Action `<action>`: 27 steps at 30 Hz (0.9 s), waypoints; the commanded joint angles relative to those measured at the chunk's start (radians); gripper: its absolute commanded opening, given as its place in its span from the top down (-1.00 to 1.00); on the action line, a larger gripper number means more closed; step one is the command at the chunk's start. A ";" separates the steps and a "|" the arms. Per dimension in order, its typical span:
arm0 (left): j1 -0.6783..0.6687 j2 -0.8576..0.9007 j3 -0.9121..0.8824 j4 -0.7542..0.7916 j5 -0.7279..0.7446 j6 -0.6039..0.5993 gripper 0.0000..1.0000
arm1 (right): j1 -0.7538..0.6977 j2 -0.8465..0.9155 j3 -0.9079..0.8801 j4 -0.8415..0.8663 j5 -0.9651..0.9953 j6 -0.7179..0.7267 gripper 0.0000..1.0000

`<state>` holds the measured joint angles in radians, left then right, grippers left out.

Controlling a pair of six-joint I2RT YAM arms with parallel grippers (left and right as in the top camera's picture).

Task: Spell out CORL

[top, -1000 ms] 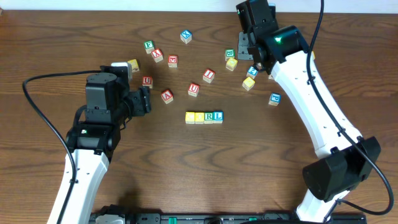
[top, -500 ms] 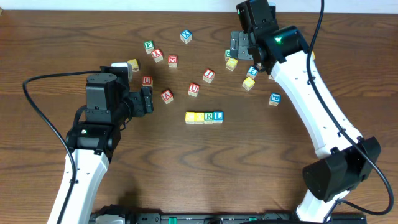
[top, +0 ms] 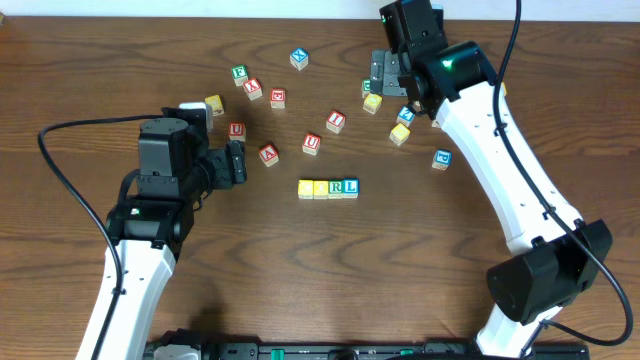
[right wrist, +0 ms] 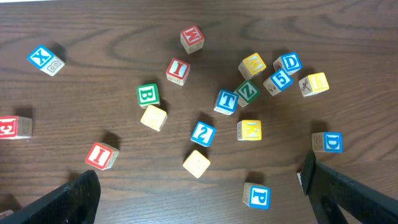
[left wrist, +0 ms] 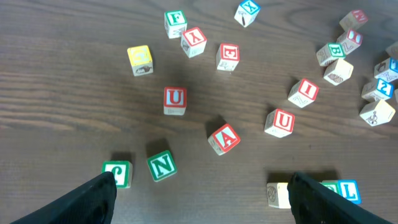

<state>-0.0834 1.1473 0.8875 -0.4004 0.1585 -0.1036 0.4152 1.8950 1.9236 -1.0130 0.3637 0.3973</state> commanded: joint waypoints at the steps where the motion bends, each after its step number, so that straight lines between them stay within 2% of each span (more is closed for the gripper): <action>1: 0.002 -0.014 0.026 -0.031 -0.002 0.006 -0.74 | -0.002 -0.023 0.011 -0.002 0.019 -0.002 -0.99; 6: -0.035 -0.142 -0.016 -0.085 -0.012 0.006 -0.74 | -0.002 -0.023 0.011 -0.002 0.019 -0.002 -0.99; 10: -0.118 -0.336 -0.117 -0.049 -0.116 0.006 -0.74 | -0.002 -0.023 0.011 -0.002 0.019 -0.002 -0.99; 15: -0.196 -0.618 -0.341 0.174 -0.221 0.006 -0.75 | -0.002 -0.023 0.011 -0.002 0.019 -0.002 -0.98; 19: -0.179 -0.851 -0.579 0.469 -0.225 0.006 -0.74 | -0.002 -0.023 0.011 -0.002 0.019 -0.002 -0.99; 20: -0.165 -0.921 -0.668 0.584 -0.218 0.005 -0.74 | -0.002 -0.023 0.011 -0.002 0.019 -0.002 -0.99; 23: -0.135 -1.007 -0.811 0.761 -0.192 0.005 -0.74 | -0.002 -0.023 0.011 -0.001 0.019 -0.002 -0.98; 25: -0.118 -1.044 -0.867 0.801 -0.181 0.002 -0.74 | -0.002 -0.023 0.011 -0.001 0.019 -0.002 -0.98; 27: -0.092 -1.096 -0.883 0.718 -0.151 0.002 -0.74 | -0.002 -0.023 0.011 -0.001 0.019 -0.002 -0.99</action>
<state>-0.2062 0.1123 0.0254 0.3801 -0.0292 -0.1040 0.4152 1.8950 1.9236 -1.0142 0.3676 0.3973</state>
